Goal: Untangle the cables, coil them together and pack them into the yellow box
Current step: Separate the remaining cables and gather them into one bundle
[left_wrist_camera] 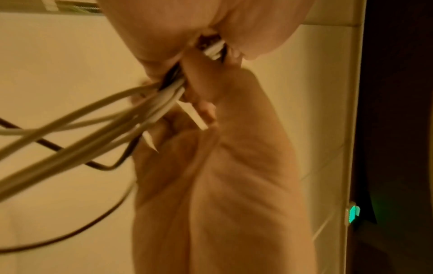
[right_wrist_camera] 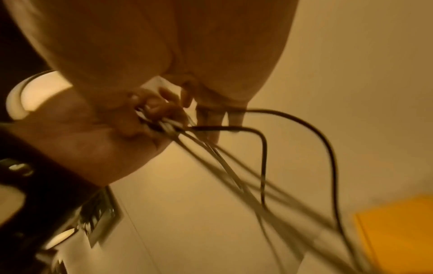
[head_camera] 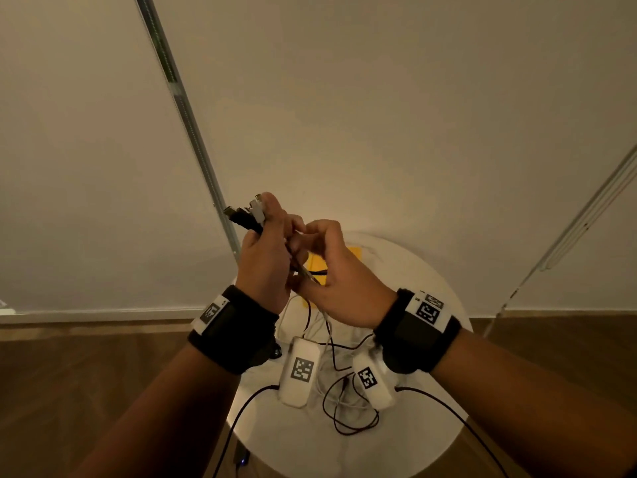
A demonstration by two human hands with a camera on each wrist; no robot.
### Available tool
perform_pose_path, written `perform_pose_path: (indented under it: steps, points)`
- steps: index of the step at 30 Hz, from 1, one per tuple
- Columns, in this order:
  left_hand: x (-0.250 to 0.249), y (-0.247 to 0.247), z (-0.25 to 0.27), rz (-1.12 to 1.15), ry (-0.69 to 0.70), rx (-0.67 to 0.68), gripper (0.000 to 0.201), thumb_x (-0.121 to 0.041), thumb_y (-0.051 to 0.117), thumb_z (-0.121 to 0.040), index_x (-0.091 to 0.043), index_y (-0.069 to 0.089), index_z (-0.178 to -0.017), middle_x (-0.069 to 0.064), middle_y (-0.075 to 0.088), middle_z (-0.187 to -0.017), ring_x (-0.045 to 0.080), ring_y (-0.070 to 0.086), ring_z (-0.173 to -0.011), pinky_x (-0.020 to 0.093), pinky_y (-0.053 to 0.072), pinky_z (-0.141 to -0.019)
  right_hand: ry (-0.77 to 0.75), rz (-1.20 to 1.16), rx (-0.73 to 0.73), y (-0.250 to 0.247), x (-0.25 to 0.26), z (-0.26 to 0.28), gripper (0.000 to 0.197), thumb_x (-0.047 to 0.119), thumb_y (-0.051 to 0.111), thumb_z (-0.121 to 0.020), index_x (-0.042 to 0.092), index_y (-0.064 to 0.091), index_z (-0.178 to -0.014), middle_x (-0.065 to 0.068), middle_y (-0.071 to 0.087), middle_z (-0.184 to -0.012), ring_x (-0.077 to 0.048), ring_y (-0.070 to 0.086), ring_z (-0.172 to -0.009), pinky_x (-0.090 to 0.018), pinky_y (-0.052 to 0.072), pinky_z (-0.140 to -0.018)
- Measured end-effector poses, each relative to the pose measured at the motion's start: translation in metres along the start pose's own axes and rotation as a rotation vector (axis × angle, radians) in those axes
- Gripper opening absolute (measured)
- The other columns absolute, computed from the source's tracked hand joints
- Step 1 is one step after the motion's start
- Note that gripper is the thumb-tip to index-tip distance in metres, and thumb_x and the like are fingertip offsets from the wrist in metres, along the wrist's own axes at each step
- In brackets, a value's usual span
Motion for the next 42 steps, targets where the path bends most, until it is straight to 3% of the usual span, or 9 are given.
perform_pose_path:
  steps: [3, 5, 8, 12, 15, 21, 28, 31, 42]
  points:
    - [-0.007, 0.007, 0.000, -0.028, 0.048, 0.056, 0.061, -0.060, 0.043, -0.102, -0.020, 0.039, -0.056, 0.002, 0.038, -0.061, 0.024, 0.039, -0.062, 0.040, 0.039, -0.065, 0.087, -0.256, 0.064, 0.005, -0.010, -0.004, 0.041, 0.018, 0.072, -0.091, 0.018, 0.040, -0.117, -0.010, 0.064, -0.076, -0.030, 0.065, -0.065, -0.058, 0.053, -0.063]
    - [-0.013, 0.008, -0.002, 0.048, 0.041, 0.099, 0.057, -0.056, 0.039, -0.105, -0.018, 0.022, -0.066, 0.003, 0.020, -0.062, 0.020, 0.025, -0.053, 0.031, 0.031, -0.052, 0.083, -0.127, 0.071, -0.002, -0.012, -0.006, 0.029, 0.022, 0.073, -0.090, 0.011, 0.050, -0.105, -0.015, 0.061, -0.069, -0.034, 0.058, -0.054, -0.050, 0.051, -0.055]
    - [-0.044, -0.001, -0.006, 0.019, 0.151, 0.064, 0.054, -0.055, 0.039, -0.106, -0.020, 0.017, -0.072, 0.002, 0.015, -0.062, 0.016, 0.011, -0.050, 0.025, 0.015, -0.044, -0.019, 0.310, 0.148, 0.000, -0.023, -0.003, 0.025, 0.032, 0.070, -0.093, 0.014, 0.055, -0.083, 0.003, 0.051, -0.064, -0.011, 0.045, -0.053, -0.033, 0.037, -0.055]
    - [-0.103, -0.026, -0.009, -0.174, 0.374, -0.050, 0.053, -0.048, 0.047, -0.105, -0.025, 0.038, -0.058, -0.007, 0.030, -0.052, 0.014, 0.019, -0.044, 0.026, 0.016, -0.042, 0.178, 0.467, 0.140, -0.026, -0.092, 0.007, 0.044, 0.054, 0.062, -0.093, 0.017, 0.051, -0.071, -0.003, 0.048, -0.062, -0.016, 0.047, -0.057, -0.033, 0.029, -0.056]
    - [-0.116, -0.033, -0.010, -0.749, 0.542, -0.062, 0.055, -0.054, 0.056, -0.098, -0.013, 0.058, -0.061, 0.005, 0.053, -0.053, 0.019, 0.045, -0.047, 0.039, 0.037, -0.046, 0.284, 0.451, 0.011, -0.060, -0.114, 0.008, 0.048, 0.049, 0.063, -0.094, 0.010, 0.055, -0.068, -0.013, 0.052, -0.063, -0.023, 0.047, -0.056, -0.035, 0.030, -0.056]
    - [-0.031, 0.007, -0.005, -1.406, 0.525, 0.234, 0.050, -0.068, 0.059, -0.089, -0.023, 0.079, -0.088, 0.002, 0.074, -0.073, 0.027, 0.071, -0.074, 0.039, 0.056, -0.064, 0.077, 0.582, -0.035, -0.065, -0.055, -0.023, 0.036, 0.029, 0.061, -0.090, 0.016, 0.044, -0.061, -0.002, 0.042, -0.056, -0.024, 0.042, -0.055, -0.040, 0.033, -0.055]
    - [0.035, 0.031, 0.007, -0.855, 0.047, 0.499, 0.016, -0.039, 0.074, -0.093, -0.023, 0.078, -0.092, -0.007, 0.079, -0.083, 0.011, 0.071, -0.078, 0.028, 0.055, -0.077, -0.041, 0.806, -0.006, -0.064, -0.002, -0.045, 0.019, 0.005, 0.061, -0.073, 0.013, 0.046, -0.064, -0.003, 0.044, -0.056, -0.030, 0.046, -0.058, -0.041, 0.037, -0.054]
    - [0.025, 0.028, 0.007, -0.517, -0.052, 0.411, 0.026, -0.017, 0.060, -0.103, -0.004, 0.068, -0.081, 0.002, 0.065, -0.059, 0.010, 0.050, -0.043, 0.019, 0.039, -0.046, -0.086, 0.728, -0.045, -0.066, -0.003, -0.046, 0.018, 0.006, 0.060, -0.080, 0.010, 0.049, -0.066, -0.006, 0.049, -0.058, -0.029, 0.046, -0.057, -0.040, 0.038, -0.053]
    - [-0.048, 0.010, -0.008, 0.019, 0.182, 0.238, 0.029, -0.018, 0.051, -0.094, -0.015, 0.058, -0.067, 0.001, 0.040, -0.057, 0.009, 0.032, -0.043, 0.021, 0.019, -0.039, 0.214, 0.213, -0.122, -0.072, -0.141, -0.003, 0.051, 0.039, 0.068, -0.094, 0.022, 0.033, -0.060, 0.003, 0.031, -0.056, -0.016, 0.030, -0.051, -0.033, 0.033, -0.058]
Point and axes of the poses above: each hand's wrist, its own z-axis away from the middle knuckle, its own y-axis out of the palm, x = y × z, the point moved 10 cm from there along -z, towards the middle knuckle
